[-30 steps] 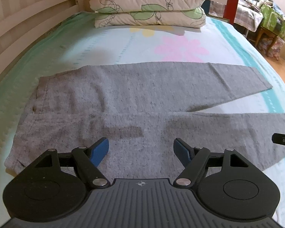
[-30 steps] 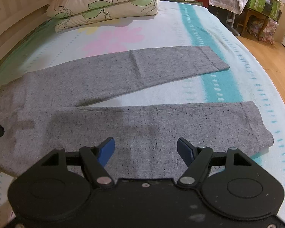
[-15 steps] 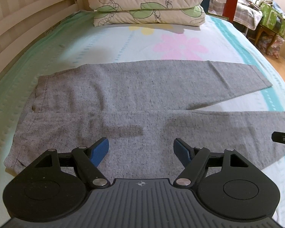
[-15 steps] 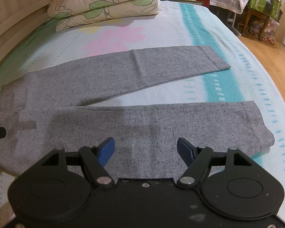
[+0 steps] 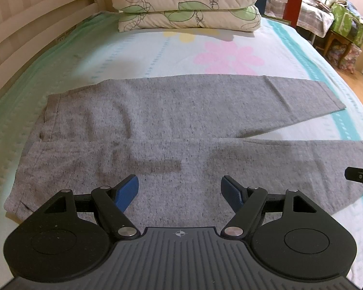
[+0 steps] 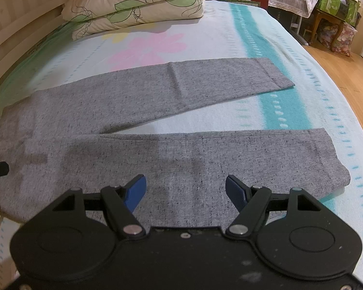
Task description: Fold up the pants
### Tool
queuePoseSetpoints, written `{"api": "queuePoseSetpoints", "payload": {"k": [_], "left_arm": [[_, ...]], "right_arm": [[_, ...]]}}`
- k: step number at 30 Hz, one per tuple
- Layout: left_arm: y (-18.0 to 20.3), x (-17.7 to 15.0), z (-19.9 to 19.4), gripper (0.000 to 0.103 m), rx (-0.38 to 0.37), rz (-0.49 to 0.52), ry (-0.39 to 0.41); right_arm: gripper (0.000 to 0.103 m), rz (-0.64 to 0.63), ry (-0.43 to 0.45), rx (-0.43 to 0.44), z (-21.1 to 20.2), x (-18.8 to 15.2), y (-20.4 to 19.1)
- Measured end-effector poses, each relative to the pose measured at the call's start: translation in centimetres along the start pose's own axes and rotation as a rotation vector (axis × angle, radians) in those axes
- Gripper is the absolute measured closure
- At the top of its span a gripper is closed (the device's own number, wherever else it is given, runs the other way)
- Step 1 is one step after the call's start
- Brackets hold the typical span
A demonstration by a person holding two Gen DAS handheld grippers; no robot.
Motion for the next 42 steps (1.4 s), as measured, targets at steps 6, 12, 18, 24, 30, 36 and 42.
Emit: {"api": "queuePoseSetpoints", "payload": {"k": [6, 12, 18, 24, 30, 36, 42], "left_arm": [[-0.1, 0.1, 0.1, 0.029, 0.001, -0.003, -0.009], [-0.1, 0.1, 0.1, 0.029, -0.001, -0.005, -0.011], [-0.1, 0.1, 0.0, 0.029, -0.005, -0.006, -0.015], [-0.1, 0.2, -0.2, 0.029, -0.013, -0.014, -0.017], [0.6, 0.5, -0.9, 0.030, -0.034, -0.001, 0.016], [0.2, 0.9, -0.2, 0.045, -0.129, -0.060, -0.018], [-0.5, 1.3, 0.8, 0.053, -0.144, -0.096, -0.030]], "right_arm": [[0.026, 0.000, 0.000, 0.003, 0.0, 0.0, 0.0], [0.026, 0.000, -0.001, 0.006, 0.1, 0.0, 0.0], [0.026, -0.003, -0.002, 0.008, 0.1, 0.0, -0.1], [0.026, 0.004, -0.009, 0.024, 0.0, 0.0, -0.3], [0.027, 0.022, -0.002, 0.056, -0.3, -0.1, -0.2], [0.027, 0.006, 0.047, 0.114, -0.8, -0.3, -0.9], [0.031, -0.113, 0.052, 0.154, -0.3, -0.5, -2.9]]}}
Point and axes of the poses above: each gripper's, at about its wrist camera, not at the fingertips, and z roughly the way its jaws point, y to its right, x to its top, the point moved 1 cm from there along z, roughly the way its jaws point, and after that the axes turned 14 degrees about -x, right-handed, at the moved point
